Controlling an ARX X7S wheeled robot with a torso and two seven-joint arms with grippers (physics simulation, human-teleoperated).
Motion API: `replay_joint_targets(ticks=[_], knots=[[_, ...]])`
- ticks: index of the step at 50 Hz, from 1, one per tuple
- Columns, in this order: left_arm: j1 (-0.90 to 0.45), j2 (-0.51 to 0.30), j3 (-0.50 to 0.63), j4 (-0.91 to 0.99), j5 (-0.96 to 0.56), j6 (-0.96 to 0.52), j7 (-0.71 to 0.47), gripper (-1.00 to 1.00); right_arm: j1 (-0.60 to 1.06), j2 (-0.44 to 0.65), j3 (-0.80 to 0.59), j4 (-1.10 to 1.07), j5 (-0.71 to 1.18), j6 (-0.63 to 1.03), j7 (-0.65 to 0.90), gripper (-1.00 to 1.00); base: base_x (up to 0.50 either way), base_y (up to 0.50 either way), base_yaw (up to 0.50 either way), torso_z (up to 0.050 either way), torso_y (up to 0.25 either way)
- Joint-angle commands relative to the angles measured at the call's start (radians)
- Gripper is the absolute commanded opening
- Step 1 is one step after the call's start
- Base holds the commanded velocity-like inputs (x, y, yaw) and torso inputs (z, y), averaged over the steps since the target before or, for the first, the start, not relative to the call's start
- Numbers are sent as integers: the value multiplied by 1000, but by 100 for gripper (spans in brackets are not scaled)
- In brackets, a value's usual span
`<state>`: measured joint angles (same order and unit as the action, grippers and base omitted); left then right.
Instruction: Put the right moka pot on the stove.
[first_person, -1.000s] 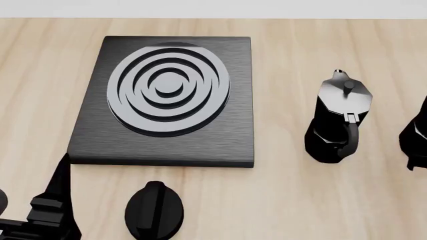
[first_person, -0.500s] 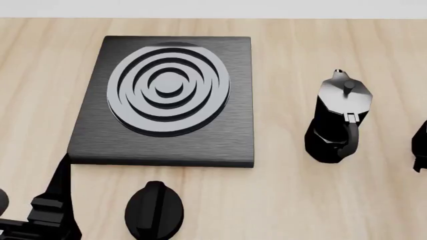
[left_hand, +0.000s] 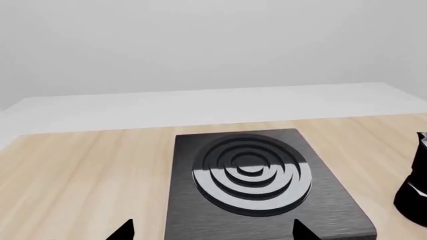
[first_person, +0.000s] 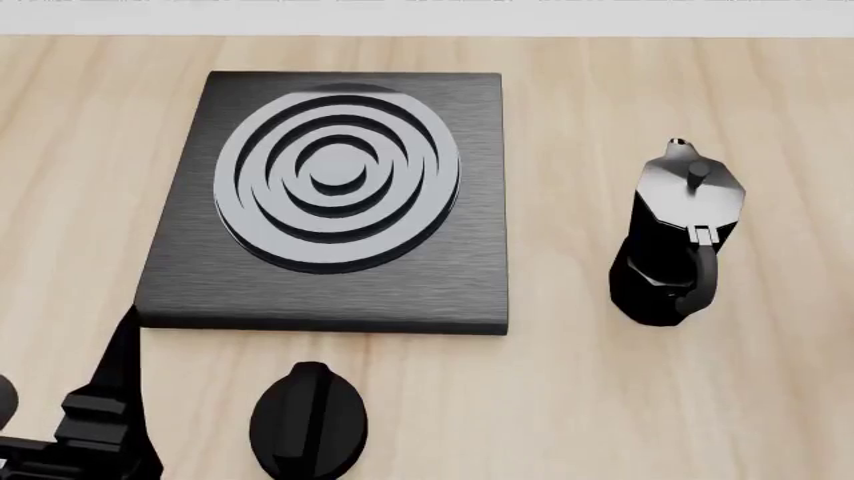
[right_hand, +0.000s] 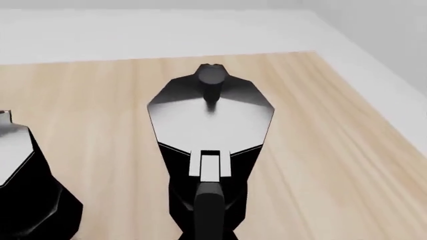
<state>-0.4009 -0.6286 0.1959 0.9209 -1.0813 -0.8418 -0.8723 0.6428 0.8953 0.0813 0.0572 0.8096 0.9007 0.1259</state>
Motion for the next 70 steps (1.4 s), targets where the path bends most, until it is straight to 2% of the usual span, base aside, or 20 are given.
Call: replay_joint_targets(ticks=[1,5,7,11,14,16,27,34,35,42,44,46,49,50,58,60,63,67,69,70], knots=[[-6,-3,2,-2,-9,0,-8,100,-142,38,151,-190,70,37,52,-100,0,0,0,0,0],[-7,-5,1,-2,-12,1,-12,100,-147,74,223,-268,155,125,95,-100,0,0,0,0,0],[-3,-5,5,-1,-4,4,-8,100,-293,46,345,-349,166,98,92,-100,0,0,0,0,0],[-2,-5,8,-6,3,9,-2,100,-305,74,429,-398,244,170,125,-100,0,0,0,0,0],[1,-5,10,-8,8,13,2,100,-409,35,498,-442,215,132,99,-100,0,0,0,0,0],[-6,-7,8,-3,-6,7,-7,100,-374,71,527,-457,283,196,136,-100,0,0,0,0,5],[-1,-10,17,-3,6,15,-2,100,-473,62,701,-589,376,284,166,-100,0,0,0,0,0],[0,-13,14,2,-4,18,-7,100,-495,61,766,-647,440,329,195,-100,0,0,0,0,1],[3,-13,17,0,6,22,-2,100,-542,25,774,-672,388,298,161,-100,0,0,0,0,0],[-2,-17,19,8,-6,18,-9,100,-524,55,861,-699,543,384,247,-100,0,0,0,0,1],[2,-17,22,7,3,24,-1,100,-601,-7,860,-739,429,329,165,-100,0,0,0,0,0],[1,-17,26,5,8,25,2,100,-611,-14,868,-750,431,329,164,-100,0,0,0,0,0],[5,-19,24,7,7,29,1,100,-557,44,888,-732,576,383,263,-100,0,0,0,0,0],[4,-20,25,7,5,28,0,100,-604,-2,888,-765,499,351,206,-100,0,0,0,0,0],[9,-22,30,5,17,36,6,100,-660,-46,932,-833,507,348,185,-100,0,0,0,0,1],[3,-24,27,7,4,32,-1,100,-660,-42,940,-842,533,355,200,-100,0,0,0,0,0],[7,-24,27,8,7,36,0,100,-625,28,952,-822,702,376,315,-100,0,0,0,0,0],[9,-26,30,9,15,39,-1,100,-691,-63,950,-897,567,347,202,-100,0,0,0,0,0],[5,-26,31,8,12,37,-2,100,-693,-63,955,-901,578,349,208,-100,0,0,0,0,0],[2,-27,31,11,7,34,-7,100,-672,-2,963,-869,690,354,289,-100,0,0,0,0,0]])
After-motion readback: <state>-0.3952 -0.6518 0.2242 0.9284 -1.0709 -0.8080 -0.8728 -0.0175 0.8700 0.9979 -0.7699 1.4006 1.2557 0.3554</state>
